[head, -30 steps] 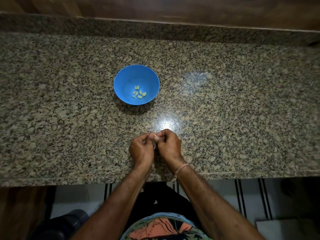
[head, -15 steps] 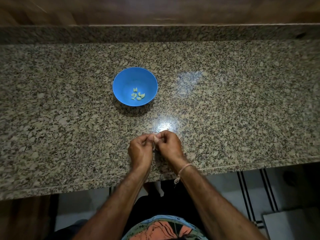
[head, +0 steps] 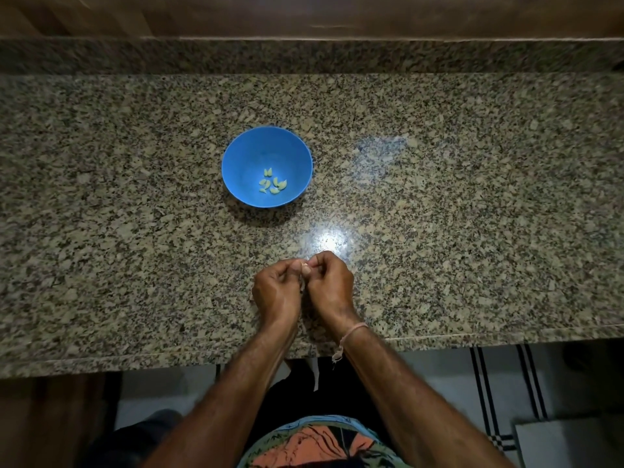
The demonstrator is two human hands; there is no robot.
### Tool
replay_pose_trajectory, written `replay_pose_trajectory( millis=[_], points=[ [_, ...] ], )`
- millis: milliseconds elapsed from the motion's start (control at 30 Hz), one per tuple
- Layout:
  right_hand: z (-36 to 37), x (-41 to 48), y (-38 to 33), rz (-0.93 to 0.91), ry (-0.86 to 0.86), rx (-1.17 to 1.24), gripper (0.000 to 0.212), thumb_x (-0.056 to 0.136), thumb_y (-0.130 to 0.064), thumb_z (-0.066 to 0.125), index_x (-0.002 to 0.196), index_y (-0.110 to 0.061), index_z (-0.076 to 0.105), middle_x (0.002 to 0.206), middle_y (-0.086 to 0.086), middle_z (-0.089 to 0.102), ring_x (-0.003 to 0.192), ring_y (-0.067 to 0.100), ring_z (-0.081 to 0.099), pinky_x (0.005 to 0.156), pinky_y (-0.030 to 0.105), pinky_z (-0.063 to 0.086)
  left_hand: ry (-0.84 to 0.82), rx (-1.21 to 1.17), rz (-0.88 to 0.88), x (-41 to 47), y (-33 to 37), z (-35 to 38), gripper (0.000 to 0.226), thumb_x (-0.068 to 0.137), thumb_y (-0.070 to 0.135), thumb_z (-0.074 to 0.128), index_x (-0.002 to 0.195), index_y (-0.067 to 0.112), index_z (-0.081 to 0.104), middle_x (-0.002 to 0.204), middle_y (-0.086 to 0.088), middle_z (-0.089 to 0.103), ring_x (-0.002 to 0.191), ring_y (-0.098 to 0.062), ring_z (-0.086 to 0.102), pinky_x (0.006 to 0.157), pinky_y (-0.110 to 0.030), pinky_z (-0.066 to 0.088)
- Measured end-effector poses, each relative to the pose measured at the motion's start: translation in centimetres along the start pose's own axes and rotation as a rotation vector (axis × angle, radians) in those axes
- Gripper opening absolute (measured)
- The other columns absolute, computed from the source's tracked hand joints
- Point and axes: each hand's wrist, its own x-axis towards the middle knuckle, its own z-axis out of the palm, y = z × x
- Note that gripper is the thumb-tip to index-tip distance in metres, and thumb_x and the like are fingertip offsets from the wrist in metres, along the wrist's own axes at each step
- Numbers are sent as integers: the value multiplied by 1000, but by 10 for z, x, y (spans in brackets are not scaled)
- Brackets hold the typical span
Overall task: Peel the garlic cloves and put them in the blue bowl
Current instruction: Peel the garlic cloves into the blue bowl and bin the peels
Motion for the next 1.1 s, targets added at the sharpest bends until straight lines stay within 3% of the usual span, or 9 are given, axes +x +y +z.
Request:
replay_pose_trajectory(
  millis=[133,233,333,433,500,567,700,900,1100],
  points=[
    [-6,2,1,-44,-32,66,4,96,-12,74,98,-11,72,90,-4,73,78,1,66,61,7,49,-26,-174,-86,3,-6,3,15,102,21,66,102,18,81,90,2,81,85,-13,77,76,-32,62],
    [-6,1,2,-70,8,138,4,94,-10,76,91,-10,72,89,-2,75,79,5,70,63,11,52,-37,-255,-138,3,-6,5,19,104,22,64,103,14,81,88,-3,80,71,-7,70,70,-29,57],
    [-5,6,6,-17,-1,219,6,96,-11,72,91,-14,70,93,3,76,88,16,73,74,26,61,-56,-283,-150,5,-3,5,21,105,21,61,103,12,80,83,-4,78,64,-6,64,66,-28,54],
    [-13,10,8,65,-20,377,5,103,-13,63,101,-11,68,100,12,75,88,22,71,76,31,61,-82,-221,-50,5,2,3,22,106,22,60,105,13,80,88,-1,80,75,-8,72,70,-29,57],
    [-28,12,9,39,-37,413,6,104,-14,63,103,-9,67,99,15,75,82,20,70,72,29,60,-65,-2,133,9,8,0,20,105,27,62,109,17,79,95,5,79,87,-8,73,77,-30,59],
    [-44,13,12,-44,-25,283,5,99,-17,70,98,-12,71,96,5,76,84,16,73,75,27,62,-39,253,330,17,17,-1,18,103,31,65,111,21,78,97,10,77,86,-5,68,74,-29,56],
    [-65,15,22,-115,-12,83,6,89,-16,81,88,-15,76,87,-3,78,82,8,75,75,20,60,-63,604,664,38,24,12,12,96,27,74,107,21,75,97,4,76,90,-18,65,72,-31,48],
    [-64,13,35,-230,13,-229,13,92,-24,79,84,-21,70,76,-11,71,70,-2,67,66,11,51,-44,617,710,25,7,14,47,90,30,80,131,16,59,126,-3,60,114,-21,54,83,-32,47],
    [-50,14,42,-300,81,-465,24,98,-26,73,80,-20,59,72,-11,58,65,4,54,58,22,41,-10,588,621,-10,-35,-1,34,93,32,76,118,20,56,110,4,56,100,-19,54,79,-36,47]
  ],
)
